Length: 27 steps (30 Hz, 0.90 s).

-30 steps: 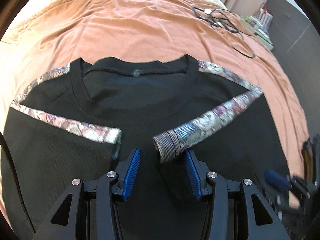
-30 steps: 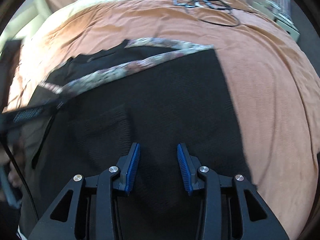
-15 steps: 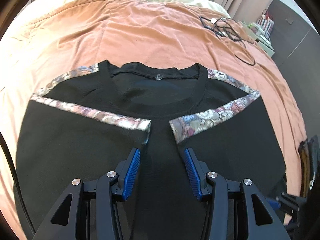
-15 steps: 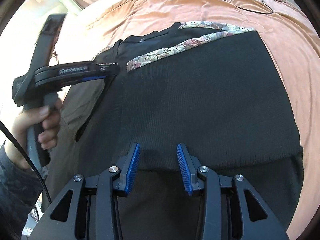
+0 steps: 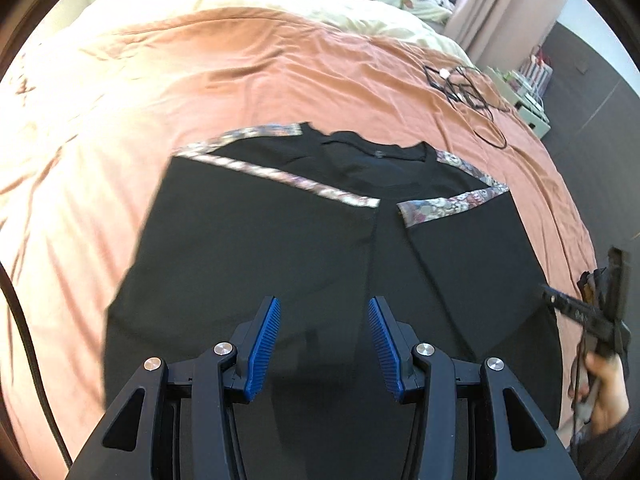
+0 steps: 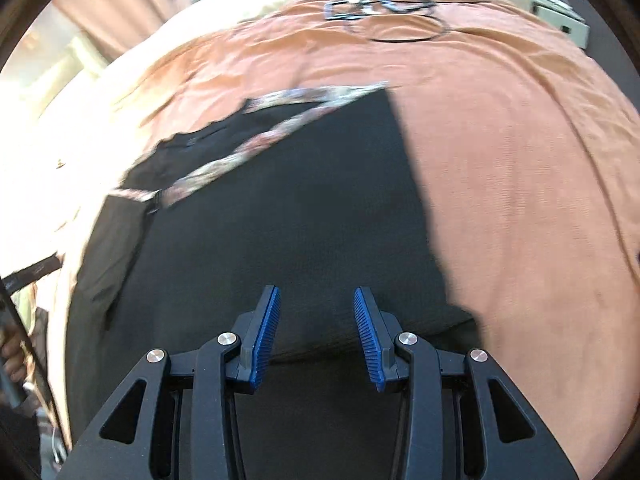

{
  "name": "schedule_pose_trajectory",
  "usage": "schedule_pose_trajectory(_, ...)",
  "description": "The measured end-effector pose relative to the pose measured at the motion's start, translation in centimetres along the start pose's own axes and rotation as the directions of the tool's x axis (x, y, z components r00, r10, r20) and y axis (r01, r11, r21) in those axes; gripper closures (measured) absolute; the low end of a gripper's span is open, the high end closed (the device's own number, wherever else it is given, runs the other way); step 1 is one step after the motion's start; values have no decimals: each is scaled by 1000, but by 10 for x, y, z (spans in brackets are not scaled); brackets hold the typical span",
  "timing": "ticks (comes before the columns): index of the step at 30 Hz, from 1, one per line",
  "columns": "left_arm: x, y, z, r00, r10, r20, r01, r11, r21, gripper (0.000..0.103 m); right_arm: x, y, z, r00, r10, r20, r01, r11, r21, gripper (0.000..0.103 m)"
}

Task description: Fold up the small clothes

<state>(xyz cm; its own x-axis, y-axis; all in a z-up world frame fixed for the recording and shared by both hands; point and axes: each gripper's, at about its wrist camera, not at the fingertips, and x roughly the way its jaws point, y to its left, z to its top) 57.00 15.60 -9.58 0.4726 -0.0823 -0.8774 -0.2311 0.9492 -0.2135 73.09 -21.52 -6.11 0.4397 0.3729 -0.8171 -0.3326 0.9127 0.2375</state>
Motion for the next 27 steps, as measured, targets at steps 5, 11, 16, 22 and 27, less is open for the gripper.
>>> schedule_pose_trajectory(5,-28,35,-25,1000,24,18,-23,998,-51,54,-3,-10,-4,999,-32,-9,32,998,53,67)
schedule_pose_trajectory(11,-62,65,-59,999,33,39,-29,993,-111,54,-31,-5,-16,999,-42,7,42,997,57,67)
schedule_pose_trajectory(16,-90,81,-87,998,31,60,-23,991,-133,54,-69,1,-42,999,-37,20,36,999,39,66)
schedule_pose_trajectory(22,-115,99,-128,997,14,69,-4,990,-142,54,-115,-1,-83,999,-40,21,40,999,-7,47)
schedule_pose_trajectory(27,-125,117,-172,998,23,64,-13,989,-145,54,-150,-12,-124,999,-40,8,40,998,-39,47)
